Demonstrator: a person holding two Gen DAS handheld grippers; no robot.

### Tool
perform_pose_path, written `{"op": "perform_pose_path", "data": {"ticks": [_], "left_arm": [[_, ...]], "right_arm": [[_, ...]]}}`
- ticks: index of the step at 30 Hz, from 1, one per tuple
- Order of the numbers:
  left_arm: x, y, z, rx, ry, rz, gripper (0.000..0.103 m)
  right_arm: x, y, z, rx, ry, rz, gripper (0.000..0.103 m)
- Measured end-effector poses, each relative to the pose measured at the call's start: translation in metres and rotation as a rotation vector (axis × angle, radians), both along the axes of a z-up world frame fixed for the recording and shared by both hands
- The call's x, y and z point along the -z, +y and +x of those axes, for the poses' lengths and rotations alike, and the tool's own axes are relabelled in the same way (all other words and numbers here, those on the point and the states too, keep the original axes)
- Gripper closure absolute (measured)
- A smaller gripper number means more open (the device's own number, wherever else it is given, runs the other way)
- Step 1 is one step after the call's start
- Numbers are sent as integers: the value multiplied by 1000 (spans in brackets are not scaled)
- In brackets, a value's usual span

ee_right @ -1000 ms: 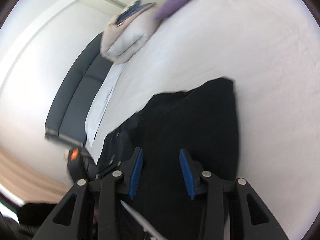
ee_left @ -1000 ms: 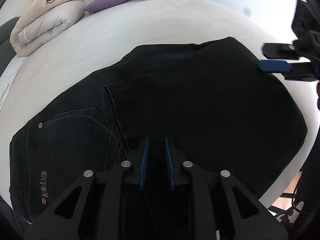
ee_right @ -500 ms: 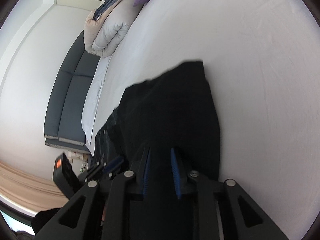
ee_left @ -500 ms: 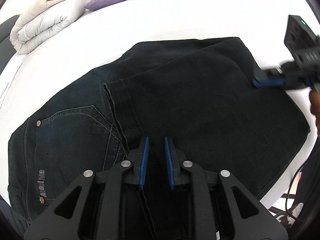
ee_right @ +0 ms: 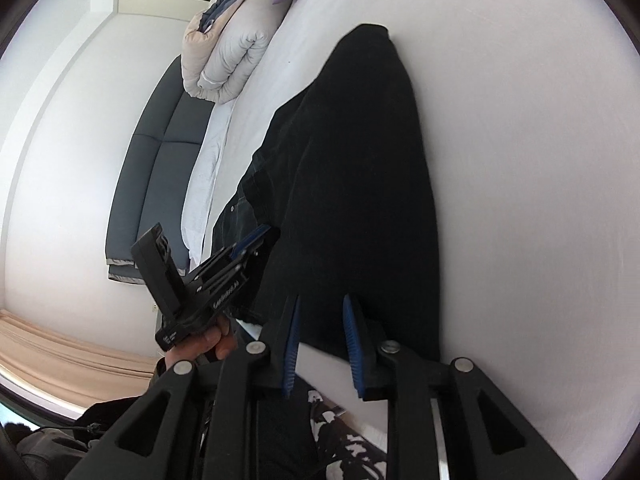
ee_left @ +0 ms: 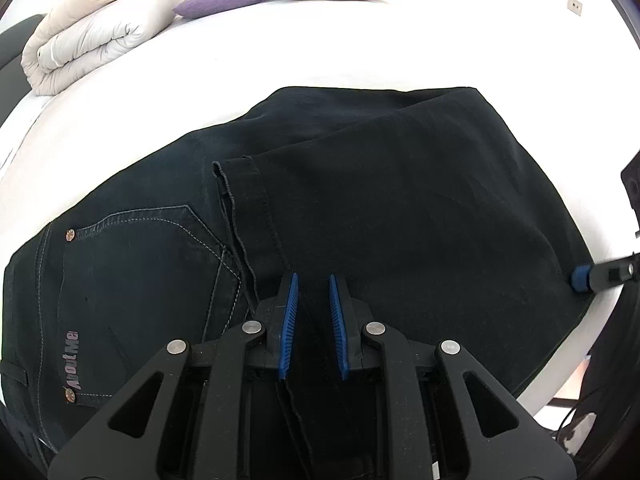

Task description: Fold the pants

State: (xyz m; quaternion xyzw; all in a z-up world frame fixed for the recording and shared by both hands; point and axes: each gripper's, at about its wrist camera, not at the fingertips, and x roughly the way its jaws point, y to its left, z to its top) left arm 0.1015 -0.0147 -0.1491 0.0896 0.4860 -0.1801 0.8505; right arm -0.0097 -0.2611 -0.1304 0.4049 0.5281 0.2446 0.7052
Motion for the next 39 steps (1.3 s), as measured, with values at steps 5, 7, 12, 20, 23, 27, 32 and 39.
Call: {"op": "perform_pose_path", "data": {"ticks": [5,7,12,20,23,27,32,39], "left_arm": [[-2,7,-1,-9,-7,-12,87],[-3,12,0,-17,-4,-32,87],[-19,39,-9,-76,-3,-172,87],[-52,165,-74,-379,-91,-557,62],[-58,226,-112,-593,-196,-661,9],[-39,292,-139,-805,-170,-851,8],[-5,338,-145,-924,-104,-1120,8],[35,362,-136,-983,-11,-1278,8]], "right_arm": [[10,2,-6,16,16,-45,97],[17,-1,-7,19,18,-58,103],[21,-1,-13,49,-16,-26,103],[20,3,-16,65,-24,-56,103],[10,7,-19,81,-49,-98,103],[-4,19,-23,86,-120,-43,51],[-13,31,-18,72,-126,-77,33],[-5,19,-18,108,-90,-21,41]]}}
